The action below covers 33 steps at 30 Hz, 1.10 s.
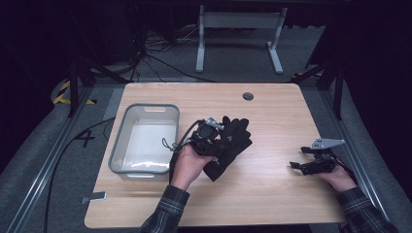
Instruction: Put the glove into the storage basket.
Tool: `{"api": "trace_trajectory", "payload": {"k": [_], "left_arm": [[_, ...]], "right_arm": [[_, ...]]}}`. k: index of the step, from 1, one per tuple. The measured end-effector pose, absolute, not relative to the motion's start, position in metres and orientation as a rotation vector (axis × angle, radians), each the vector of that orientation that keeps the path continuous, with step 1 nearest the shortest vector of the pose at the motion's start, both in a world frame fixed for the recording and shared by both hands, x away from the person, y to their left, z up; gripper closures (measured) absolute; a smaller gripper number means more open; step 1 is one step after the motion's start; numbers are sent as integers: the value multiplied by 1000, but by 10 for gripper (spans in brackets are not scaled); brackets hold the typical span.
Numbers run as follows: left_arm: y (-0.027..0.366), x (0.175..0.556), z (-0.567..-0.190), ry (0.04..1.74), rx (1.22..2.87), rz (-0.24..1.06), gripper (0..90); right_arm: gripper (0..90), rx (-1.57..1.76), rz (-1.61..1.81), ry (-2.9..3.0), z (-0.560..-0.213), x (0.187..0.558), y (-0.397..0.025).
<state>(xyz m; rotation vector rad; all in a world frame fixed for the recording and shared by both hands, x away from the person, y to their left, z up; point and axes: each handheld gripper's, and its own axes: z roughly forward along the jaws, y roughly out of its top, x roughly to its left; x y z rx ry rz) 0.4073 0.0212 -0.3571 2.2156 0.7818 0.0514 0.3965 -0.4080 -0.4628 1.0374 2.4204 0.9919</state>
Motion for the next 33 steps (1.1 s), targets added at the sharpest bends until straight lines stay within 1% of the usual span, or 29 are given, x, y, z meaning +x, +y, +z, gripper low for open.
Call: {"api": "trace_trajectory", "payload": {"k": [9, 10, 19, 26, 33], "left_arm": [[68, 414, -339, 864, 2166, 112, 699], [68, 414, -339, 864, 2166, 112, 699], [117, 416, -332, 950, 2123, 178, 699], [156, 416, -336, 1016, 2083, 215, 698], [183, 419, -347, 1062, 2065, 236, 697]], "right_arm": [[150, 1038, 993, 2420, -463, 396, -408], [150, 1038, 993, 2420, -463, 396, -408], [152, 1039, 993, 2419, -463, 396, -408], [153, 1042, 993, 2417, -463, 397, -408], [154, 1041, 993, 2416, -463, 397, -408]]}}
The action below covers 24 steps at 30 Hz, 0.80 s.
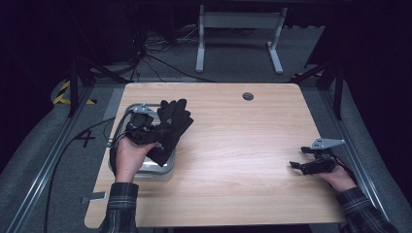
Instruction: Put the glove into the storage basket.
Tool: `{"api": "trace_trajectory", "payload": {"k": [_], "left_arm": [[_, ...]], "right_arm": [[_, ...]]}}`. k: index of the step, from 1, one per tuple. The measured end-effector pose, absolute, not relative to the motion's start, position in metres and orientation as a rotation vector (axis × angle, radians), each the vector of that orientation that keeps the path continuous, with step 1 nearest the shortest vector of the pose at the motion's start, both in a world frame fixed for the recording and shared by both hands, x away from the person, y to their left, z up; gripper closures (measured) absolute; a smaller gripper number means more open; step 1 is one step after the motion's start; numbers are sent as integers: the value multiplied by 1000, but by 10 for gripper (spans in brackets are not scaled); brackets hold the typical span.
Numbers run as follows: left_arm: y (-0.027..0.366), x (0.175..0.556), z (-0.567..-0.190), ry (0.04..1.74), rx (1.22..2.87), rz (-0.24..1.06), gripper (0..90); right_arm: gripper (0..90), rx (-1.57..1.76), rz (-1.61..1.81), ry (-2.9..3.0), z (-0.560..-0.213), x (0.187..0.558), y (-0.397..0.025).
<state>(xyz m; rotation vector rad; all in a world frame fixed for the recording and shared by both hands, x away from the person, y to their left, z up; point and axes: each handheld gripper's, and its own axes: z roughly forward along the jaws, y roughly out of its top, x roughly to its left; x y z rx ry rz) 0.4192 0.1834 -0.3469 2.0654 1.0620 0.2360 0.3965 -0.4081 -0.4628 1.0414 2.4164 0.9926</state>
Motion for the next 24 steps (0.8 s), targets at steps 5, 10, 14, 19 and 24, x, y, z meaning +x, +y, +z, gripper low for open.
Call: {"api": "trace_trajectory", "payload": {"k": [5, 10, 14, 19, 24], "left_arm": [[202, 424, -361, 1114, 2080, 245, 697], [211, 430, -373, 1144, 2107, 238, 696], [214, 436, -385, 1164, 2134, 210, 693], [215, 441, -394, 1189, 2157, 201, 688], [213, 446, -403, 1203, 2188, 167, 678]], "right_arm": [[154, 1044, 993, 2415, -463, 397, -408], [155, 1045, 992, 2414, -463, 397, -408], [155, 1052, 992, 2412, -463, 396, -408], [155, 1051, 991, 2413, -463, 397, -408], [155, 1053, 992, 2411, -463, 397, -408]]}}
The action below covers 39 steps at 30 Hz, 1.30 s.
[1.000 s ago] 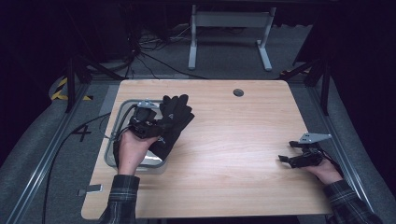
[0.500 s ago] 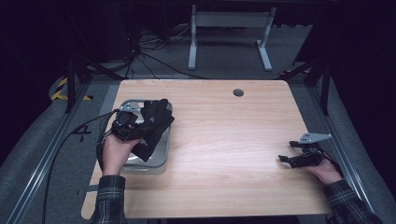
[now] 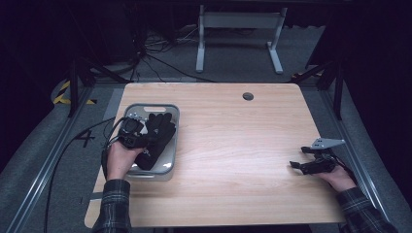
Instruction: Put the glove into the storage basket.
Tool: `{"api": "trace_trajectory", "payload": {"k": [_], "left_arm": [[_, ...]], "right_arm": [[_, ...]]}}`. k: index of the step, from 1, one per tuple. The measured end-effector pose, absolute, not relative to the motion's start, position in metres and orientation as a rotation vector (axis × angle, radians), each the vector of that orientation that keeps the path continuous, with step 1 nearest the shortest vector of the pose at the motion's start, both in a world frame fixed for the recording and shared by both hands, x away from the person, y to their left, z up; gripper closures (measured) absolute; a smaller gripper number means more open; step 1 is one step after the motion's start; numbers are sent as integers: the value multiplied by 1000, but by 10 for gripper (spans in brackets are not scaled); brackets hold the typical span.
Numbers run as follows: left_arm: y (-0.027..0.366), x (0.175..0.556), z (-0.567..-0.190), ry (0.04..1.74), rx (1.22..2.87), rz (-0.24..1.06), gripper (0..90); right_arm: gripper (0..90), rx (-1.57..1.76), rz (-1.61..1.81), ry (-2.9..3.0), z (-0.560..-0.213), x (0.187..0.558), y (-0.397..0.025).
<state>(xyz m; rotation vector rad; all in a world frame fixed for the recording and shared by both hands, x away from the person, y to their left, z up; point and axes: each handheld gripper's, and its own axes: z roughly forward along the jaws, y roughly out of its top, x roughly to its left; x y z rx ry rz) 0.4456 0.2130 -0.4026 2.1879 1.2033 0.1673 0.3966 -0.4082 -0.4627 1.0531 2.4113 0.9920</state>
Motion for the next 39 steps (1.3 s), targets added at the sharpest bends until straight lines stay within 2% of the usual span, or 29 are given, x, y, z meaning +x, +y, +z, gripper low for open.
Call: {"api": "trace_trajectory", "payload": {"k": [4, 10, 14, 17, 23, 30, 39], "left_arm": [[213, 448, -408, 1230, 2193, 141, 653], [220, 449, -407, 1312, 2135, 200, 382], [223, 446, -401, 1321, 2083, 247, 278], [222, 442, -395, 1310, 2057, 265, 232], [209, 436, -385, 1250, 2051, 264, 200], [177, 428, -369, 1143, 2054, 267, 198], [132, 415, -366, 1021, 2065, 243, 198]], "right_arm": [[155, 1053, 992, 2412, -463, 397, -408], [154, 1053, 992, 2411, -463, 397, -408], [155, 1051, 991, 2413, -463, 397, -408], [154, 1053, 992, 2411, -463, 397, -408], [154, 1053, 992, 2412, -463, 397, -408], [153, 1050, 992, 2414, -463, 397, -408], [153, 1042, 992, 2417, -463, 397, -408]]}}
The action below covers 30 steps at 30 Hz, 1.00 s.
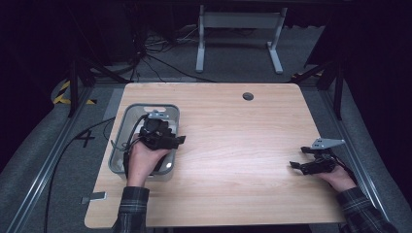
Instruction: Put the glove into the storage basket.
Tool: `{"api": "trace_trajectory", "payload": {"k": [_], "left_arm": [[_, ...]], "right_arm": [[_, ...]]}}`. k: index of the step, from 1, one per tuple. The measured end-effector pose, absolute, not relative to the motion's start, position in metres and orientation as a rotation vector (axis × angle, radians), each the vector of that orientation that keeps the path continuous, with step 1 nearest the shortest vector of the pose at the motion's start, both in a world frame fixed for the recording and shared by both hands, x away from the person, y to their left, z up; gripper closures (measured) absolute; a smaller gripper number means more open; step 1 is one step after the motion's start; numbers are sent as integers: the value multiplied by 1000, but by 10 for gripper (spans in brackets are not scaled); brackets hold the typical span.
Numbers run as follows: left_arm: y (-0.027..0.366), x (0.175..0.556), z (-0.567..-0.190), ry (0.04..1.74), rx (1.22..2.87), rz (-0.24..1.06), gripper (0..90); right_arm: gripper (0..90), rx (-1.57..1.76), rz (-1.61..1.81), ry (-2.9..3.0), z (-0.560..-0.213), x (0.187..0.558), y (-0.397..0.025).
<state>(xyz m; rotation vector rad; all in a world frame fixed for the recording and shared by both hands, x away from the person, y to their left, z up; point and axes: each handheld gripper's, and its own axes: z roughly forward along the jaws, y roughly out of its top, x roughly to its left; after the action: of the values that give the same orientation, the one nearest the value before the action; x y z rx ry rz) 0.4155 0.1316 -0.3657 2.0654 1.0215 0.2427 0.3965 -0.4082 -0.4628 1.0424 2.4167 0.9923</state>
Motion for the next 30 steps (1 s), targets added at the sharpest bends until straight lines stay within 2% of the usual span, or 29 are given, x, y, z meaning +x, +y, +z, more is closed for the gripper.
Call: {"api": "trace_trajectory", "payload": {"k": [12, 20, 30], "left_arm": [[56, 389, -385, 858, 2098, 160, 198], [23, 379, -414, 802, 2138, 159, 194], [-3, 369, -454, 797, 2269, 172, 172]], "right_arm": [[153, 1039, 994, 2419, -463, 396, -408], [153, 1039, 994, 2420, -463, 396, -408], [153, 1038, 995, 2422, -463, 396, -408]]}}
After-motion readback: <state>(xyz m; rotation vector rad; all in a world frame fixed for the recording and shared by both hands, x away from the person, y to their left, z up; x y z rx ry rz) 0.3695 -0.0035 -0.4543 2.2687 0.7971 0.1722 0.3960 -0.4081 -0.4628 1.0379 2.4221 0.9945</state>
